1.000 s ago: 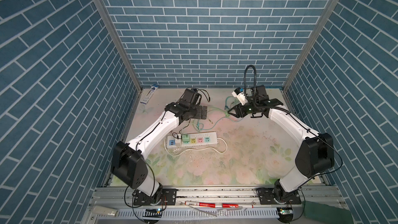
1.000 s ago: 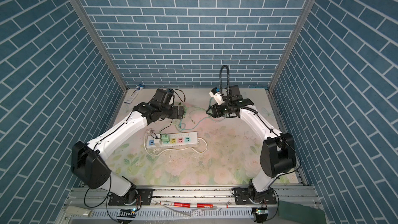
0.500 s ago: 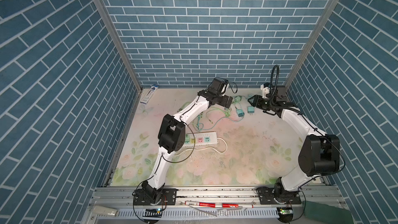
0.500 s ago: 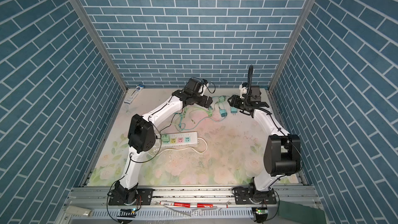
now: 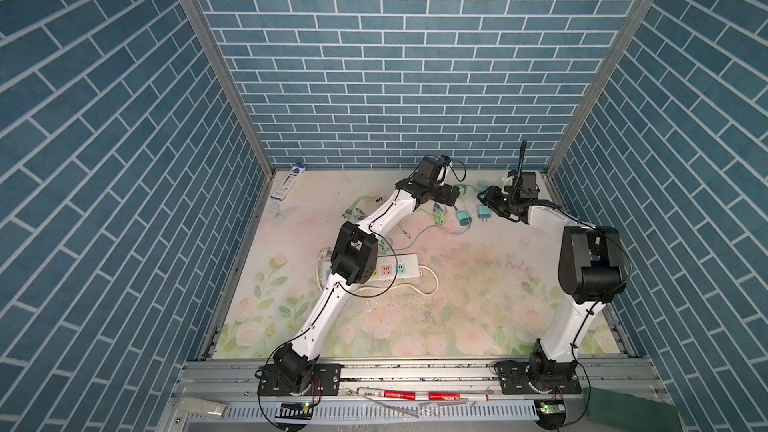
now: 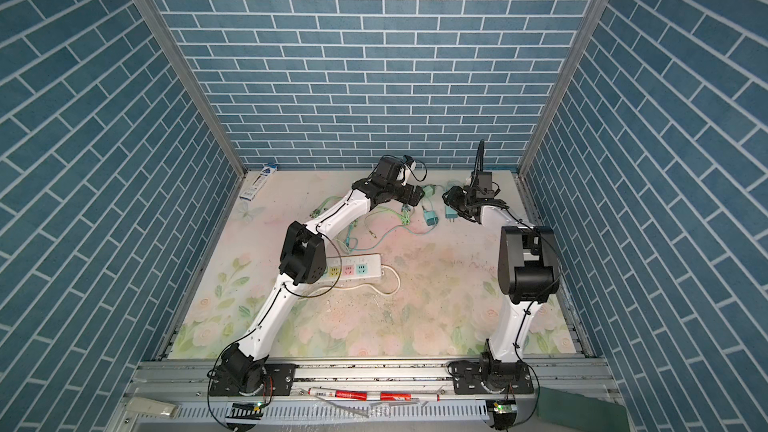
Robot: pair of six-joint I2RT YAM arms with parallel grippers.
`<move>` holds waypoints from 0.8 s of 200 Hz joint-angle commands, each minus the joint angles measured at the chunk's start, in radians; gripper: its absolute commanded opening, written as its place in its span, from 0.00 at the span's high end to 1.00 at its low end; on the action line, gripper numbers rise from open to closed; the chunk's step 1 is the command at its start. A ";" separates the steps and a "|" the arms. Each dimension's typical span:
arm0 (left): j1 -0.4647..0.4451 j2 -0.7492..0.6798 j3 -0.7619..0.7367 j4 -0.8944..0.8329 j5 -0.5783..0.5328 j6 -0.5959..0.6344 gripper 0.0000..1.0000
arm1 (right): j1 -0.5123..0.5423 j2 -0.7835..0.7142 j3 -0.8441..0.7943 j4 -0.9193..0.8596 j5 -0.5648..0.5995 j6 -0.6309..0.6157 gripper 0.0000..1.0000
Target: Insert the plug
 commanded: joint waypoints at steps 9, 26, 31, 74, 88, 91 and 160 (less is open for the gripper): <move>-0.007 0.065 0.069 -0.026 0.006 -0.053 0.04 | -0.002 0.074 0.127 0.100 -0.049 0.058 0.49; -0.007 0.052 0.036 -0.009 -0.013 -0.059 0.04 | -0.002 0.132 0.169 0.155 -0.077 0.084 0.49; -0.008 0.046 0.027 -0.004 -0.017 -0.062 0.04 | 0.000 0.152 0.181 0.176 -0.084 0.095 0.50; -0.007 -0.073 -0.172 0.072 -0.038 -0.066 0.04 | 0.007 0.343 0.355 0.263 -0.161 0.130 0.53; -0.007 -0.136 -0.291 0.140 -0.054 -0.064 0.04 | 0.016 0.392 0.430 0.238 -0.178 0.109 0.54; -0.007 -0.149 -0.316 0.153 -0.055 -0.064 0.04 | 0.018 0.401 0.444 0.236 -0.181 0.100 0.54; 0.008 -0.243 -0.472 0.221 -0.065 -0.065 0.04 | 0.062 0.544 0.708 -0.010 -0.106 -0.039 0.53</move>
